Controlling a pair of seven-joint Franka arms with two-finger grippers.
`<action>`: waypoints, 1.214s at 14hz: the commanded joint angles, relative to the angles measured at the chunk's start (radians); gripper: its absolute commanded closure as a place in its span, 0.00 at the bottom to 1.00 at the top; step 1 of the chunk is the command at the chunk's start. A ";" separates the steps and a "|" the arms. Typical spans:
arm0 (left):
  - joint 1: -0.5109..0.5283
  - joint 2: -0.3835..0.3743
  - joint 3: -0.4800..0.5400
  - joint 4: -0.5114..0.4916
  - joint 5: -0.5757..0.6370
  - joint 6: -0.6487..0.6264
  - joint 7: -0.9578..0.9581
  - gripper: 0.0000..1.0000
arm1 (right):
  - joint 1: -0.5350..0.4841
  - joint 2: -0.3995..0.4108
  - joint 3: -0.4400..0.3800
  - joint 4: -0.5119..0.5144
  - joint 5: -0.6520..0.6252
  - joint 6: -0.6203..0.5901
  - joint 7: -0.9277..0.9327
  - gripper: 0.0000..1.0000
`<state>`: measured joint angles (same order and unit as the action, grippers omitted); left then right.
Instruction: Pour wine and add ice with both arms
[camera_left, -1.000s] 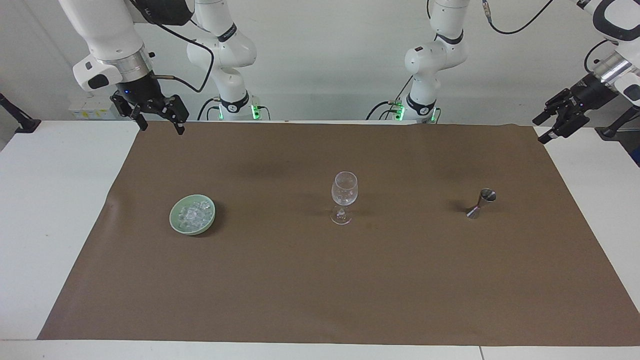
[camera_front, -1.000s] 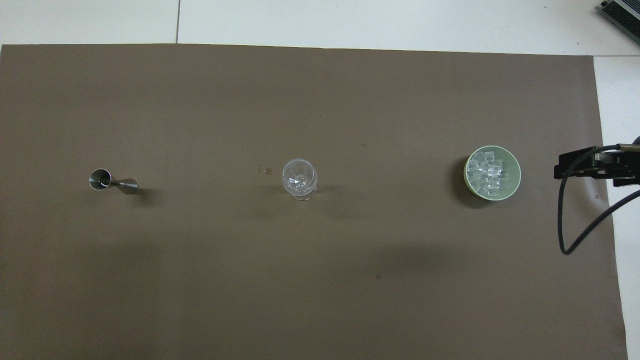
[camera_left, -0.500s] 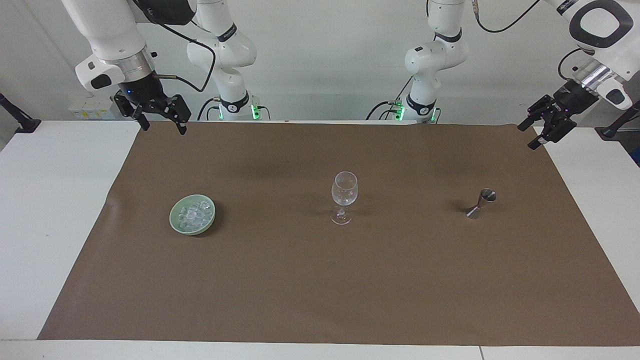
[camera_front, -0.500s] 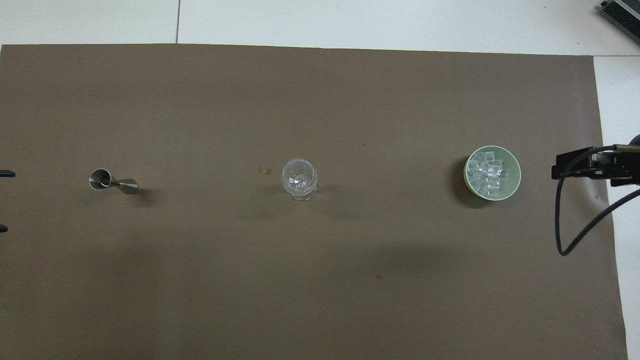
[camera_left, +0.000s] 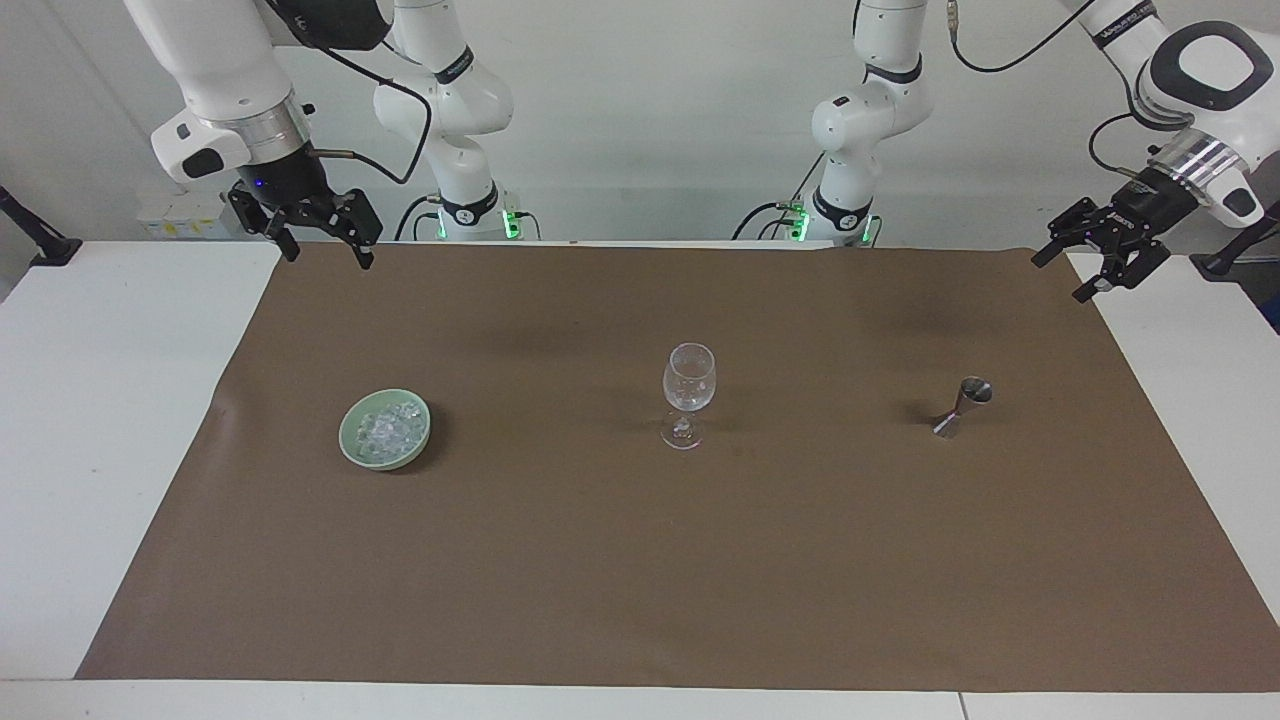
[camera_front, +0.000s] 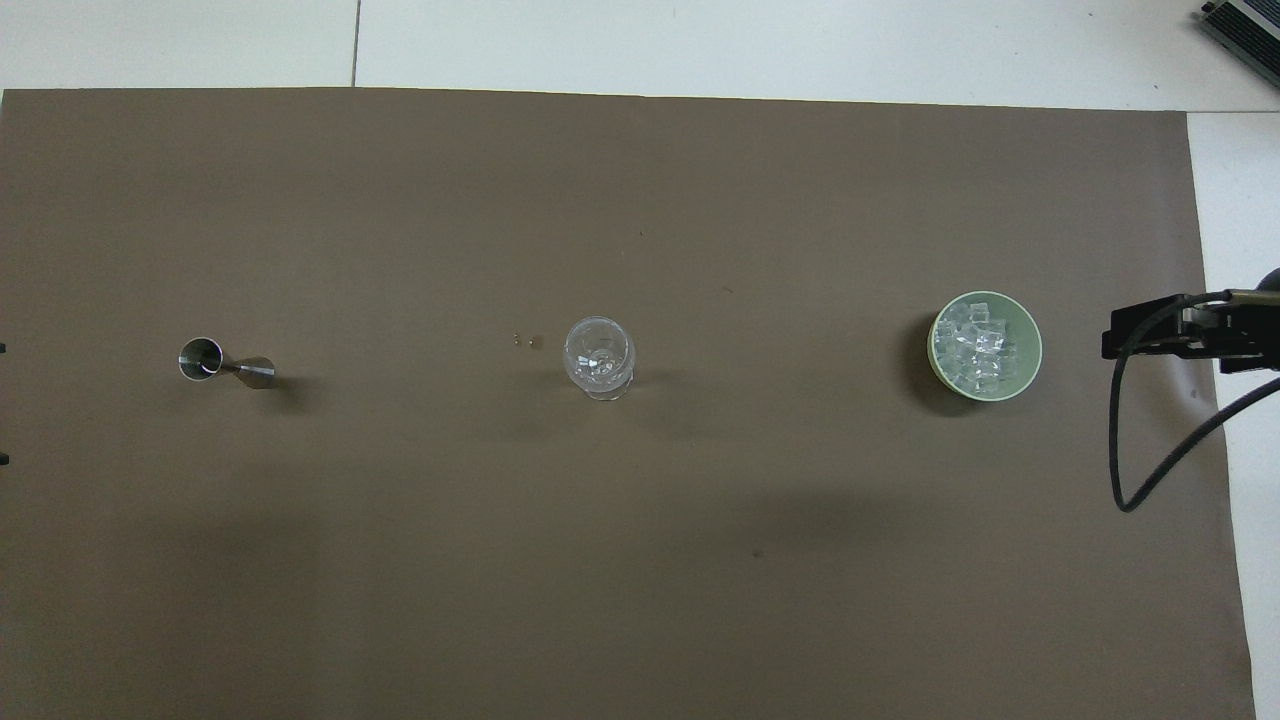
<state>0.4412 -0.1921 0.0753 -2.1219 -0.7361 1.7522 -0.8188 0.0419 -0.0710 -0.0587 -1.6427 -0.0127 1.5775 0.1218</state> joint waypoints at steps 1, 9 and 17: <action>0.042 0.054 -0.009 -0.036 -0.077 0.029 -0.005 0.00 | -0.005 -0.024 0.000 -0.023 0.016 -0.004 -0.033 0.00; 0.068 0.120 -0.009 -0.148 -0.246 0.158 -0.002 0.00 | -0.005 -0.024 0.000 -0.023 0.016 -0.004 -0.033 0.00; -0.022 0.155 -0.014 -0.145 -0.266 0.229 0.009 0.00 | -0.005 -0.024 0.000 -0.023 0.014 -0.004 -0.033 0.00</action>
<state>0.4780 -0.0508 0.0560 -2.2731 -0.9817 1.9304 -0.8160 0.0420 -0.0712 -0.0587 -1.6429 -0.0127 1.5775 0.1217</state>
